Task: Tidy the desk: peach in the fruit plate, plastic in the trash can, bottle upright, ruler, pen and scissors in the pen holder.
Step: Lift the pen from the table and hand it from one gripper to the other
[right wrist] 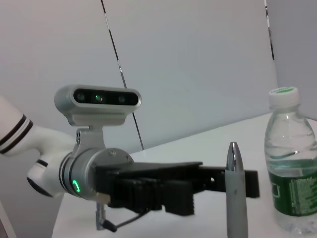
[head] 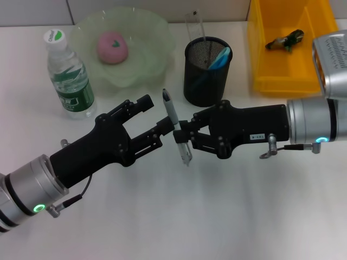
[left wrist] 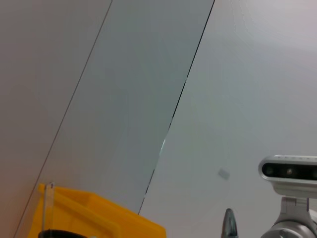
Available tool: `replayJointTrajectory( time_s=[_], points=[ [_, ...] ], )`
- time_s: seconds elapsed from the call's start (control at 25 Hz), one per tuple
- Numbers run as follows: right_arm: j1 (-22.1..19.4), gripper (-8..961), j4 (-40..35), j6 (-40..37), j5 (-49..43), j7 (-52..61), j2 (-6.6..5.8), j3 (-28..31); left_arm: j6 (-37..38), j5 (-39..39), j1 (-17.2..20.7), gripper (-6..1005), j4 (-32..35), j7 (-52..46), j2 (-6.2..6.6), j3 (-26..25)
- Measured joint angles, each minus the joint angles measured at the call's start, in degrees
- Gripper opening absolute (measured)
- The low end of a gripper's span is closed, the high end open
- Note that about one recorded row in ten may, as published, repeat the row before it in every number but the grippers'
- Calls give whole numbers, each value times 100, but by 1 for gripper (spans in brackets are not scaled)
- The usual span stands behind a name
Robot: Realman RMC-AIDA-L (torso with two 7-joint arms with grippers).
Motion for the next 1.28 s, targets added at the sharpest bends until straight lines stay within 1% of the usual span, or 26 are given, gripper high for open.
replayJointTrajectory(
  time_s=[0.36, 1.28],
  points=[
    [181, 123, 293, 185, 177, -79, 4, -146, -145, -11, -49, 768, 0, 73, 0, 0],
    [237, 124, 364, 312, 181, -336, 15, -231, -287, 69, -117, 754, 61, 32, 6, 45]
  ],
)
